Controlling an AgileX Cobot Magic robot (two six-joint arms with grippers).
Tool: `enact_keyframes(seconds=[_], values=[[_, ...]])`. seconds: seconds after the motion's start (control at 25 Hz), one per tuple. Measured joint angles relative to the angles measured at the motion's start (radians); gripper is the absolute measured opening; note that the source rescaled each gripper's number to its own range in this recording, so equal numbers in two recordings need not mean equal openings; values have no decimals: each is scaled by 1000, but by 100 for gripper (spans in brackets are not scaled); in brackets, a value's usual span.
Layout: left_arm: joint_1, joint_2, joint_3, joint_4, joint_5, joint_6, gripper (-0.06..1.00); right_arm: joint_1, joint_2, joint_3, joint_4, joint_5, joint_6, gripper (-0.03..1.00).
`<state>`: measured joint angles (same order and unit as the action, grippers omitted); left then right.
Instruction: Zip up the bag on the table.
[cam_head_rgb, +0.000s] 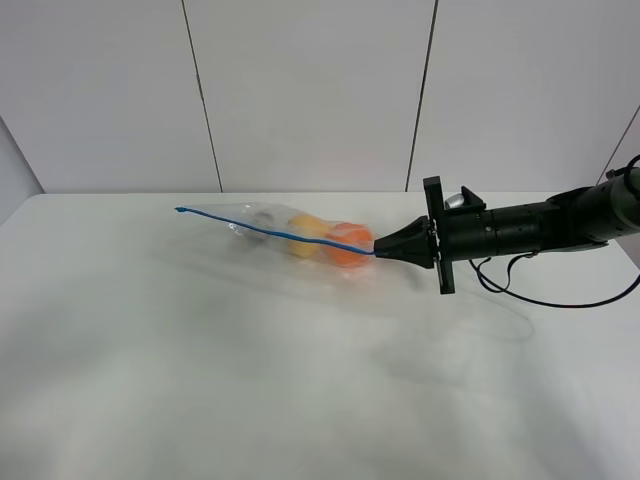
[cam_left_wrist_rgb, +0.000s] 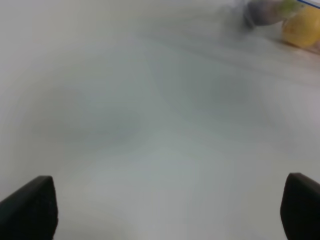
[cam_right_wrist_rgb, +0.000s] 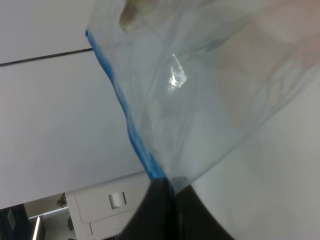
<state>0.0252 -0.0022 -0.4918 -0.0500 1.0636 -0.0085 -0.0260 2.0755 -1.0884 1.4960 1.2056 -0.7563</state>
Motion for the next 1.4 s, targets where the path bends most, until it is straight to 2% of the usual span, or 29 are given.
enact_keyframes(seconds=[0.04, 0.12, 0.2, 0.28, 0.36, 0.4, 0.52, 0.84, 0.96, 1.08, 1.24, 1.4], values=[[-2, 0, 0, 0, 0, 0, 100, 0, 0, 0, -4, 0, 1, 7], [-2, 0, 0, 0, 0, 0, 100, 0, 0, 0, -18, 0, 5, 21], [-2, 0, 0, 0, 0, 0, 100, 0, 0, 0, -40, 0, 8, 44], [-2, 0, 0, 0, 0, 0, 100, 0, 0, -1, -67, 0, 11, 73], [-2, 0, 0, 0, 0, 0, 100, 0, 0, -24, -118, 0, 25, 88], [-2, 0, 0, 0, 0, 0, 100, 0, 1, -45, -160, 0, 49, 91], [-2, 0, 0, 0, 0, 0, 100, 0, 1, -164, -350, 3, 167, 95], [-2, 0, 0, 0, 0, 0, 100, -3, -57, -514, -1118, -14, 574, 96], [-2, 0, 0, 0, 0, 0, 100, -7, -69, -561, -1322, -2, 639, 97], [-2, 0, 0, 0, 0, 0, 100, -8, -89, -565, -1427, 7, 678, 97], [-2, 0, 0, 0, 0, 0, 100, -8, -163, -527, -1446, 7, 684, 97], [-2, 0, 0, 0, 0, 0, 100, -8, -302, -413, -1447, 7, 684, 97]])
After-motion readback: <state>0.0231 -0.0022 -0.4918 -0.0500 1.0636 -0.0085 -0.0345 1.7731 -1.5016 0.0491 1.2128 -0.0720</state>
